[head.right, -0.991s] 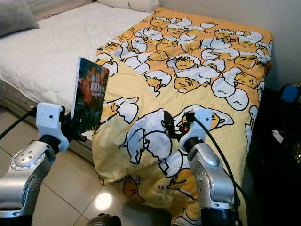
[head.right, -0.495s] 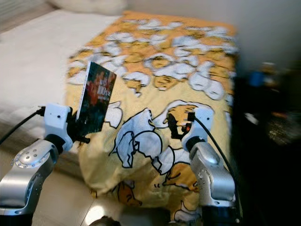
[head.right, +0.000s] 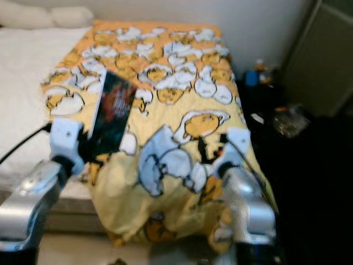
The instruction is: Clean up the room
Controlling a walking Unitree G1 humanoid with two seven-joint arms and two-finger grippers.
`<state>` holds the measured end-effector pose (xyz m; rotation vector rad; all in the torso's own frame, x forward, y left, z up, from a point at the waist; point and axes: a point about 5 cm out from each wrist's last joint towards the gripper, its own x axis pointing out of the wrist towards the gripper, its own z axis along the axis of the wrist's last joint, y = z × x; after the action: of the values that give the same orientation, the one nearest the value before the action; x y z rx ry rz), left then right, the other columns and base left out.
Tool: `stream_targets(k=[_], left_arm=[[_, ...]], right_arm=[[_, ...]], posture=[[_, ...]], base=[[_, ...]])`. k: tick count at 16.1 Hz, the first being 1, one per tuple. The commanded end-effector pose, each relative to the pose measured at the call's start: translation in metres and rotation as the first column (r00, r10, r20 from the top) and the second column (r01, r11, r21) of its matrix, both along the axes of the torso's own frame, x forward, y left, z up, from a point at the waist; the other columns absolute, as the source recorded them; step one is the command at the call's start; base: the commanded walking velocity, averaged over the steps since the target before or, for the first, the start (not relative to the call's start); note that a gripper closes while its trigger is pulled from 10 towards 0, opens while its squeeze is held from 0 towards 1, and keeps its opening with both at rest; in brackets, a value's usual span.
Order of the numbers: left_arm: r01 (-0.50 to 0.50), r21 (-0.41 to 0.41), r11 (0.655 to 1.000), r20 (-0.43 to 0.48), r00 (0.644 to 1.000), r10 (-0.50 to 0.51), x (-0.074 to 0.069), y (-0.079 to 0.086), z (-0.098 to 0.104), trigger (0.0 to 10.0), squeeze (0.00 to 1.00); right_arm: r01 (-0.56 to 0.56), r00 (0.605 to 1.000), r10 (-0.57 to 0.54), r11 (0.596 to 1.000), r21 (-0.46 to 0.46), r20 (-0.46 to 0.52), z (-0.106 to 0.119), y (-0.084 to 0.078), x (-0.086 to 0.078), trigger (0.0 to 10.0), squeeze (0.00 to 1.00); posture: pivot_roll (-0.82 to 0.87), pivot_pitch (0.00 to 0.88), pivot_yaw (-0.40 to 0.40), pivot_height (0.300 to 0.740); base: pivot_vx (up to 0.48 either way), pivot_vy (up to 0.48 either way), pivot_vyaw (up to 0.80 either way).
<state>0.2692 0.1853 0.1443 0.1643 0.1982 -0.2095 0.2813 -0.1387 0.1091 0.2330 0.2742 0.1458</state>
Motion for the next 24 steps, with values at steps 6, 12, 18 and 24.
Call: stream_targets(k=[6,12,18,24], left_arm=[[0.023,0.0,1.0,0.038,0.999,-0.023,0.002,-0.0034,0.0094,10.0,0.0],[0.024,0.001,1.0,0.029,0.999,-0.024,0.0041,-0.0021,0.0094,10.0,0.0],[0.019,0.001,1.0,0.014,1.0,-0.019,0.0054,0.0003,0.0093,10.0,0.0],[0.035,0.013,0.999,0.014,0.999,-0.035,0.0062,-0.002,0.0093,10.0,0.0]], right_arm=[[0.016,0.998,-0.01,0.995,-0.101,0.06,0.0071,-0.0023,0.0039,10.0,0.0],[0.009,0.998,-0.003,0.996,-0.089,0.064,0.0089,0.0,0.0069,10.0,0.0],[0.021,0.999,-0.018,0.997,-0.069,0.043,0.0047,0.001,0.0067,10.0,0.0],[0.019,0.999,-0.015,0.997,-0.078,0.047,0.0046,0.0006,0.0073,10.0,0.0]], posture=[[-0.03,0.0,0.049,0.74],[-0.03,0.0,0.047,0.74],[-0.02,0.0,0.041,0.74],[-0.02,0.0,0.04,0.74]], base=[[0.0,0.463,0.0],[0.0,0.463,0.0],[0.0,0.456,-0.11],[0.0,0.456,-0.5]])
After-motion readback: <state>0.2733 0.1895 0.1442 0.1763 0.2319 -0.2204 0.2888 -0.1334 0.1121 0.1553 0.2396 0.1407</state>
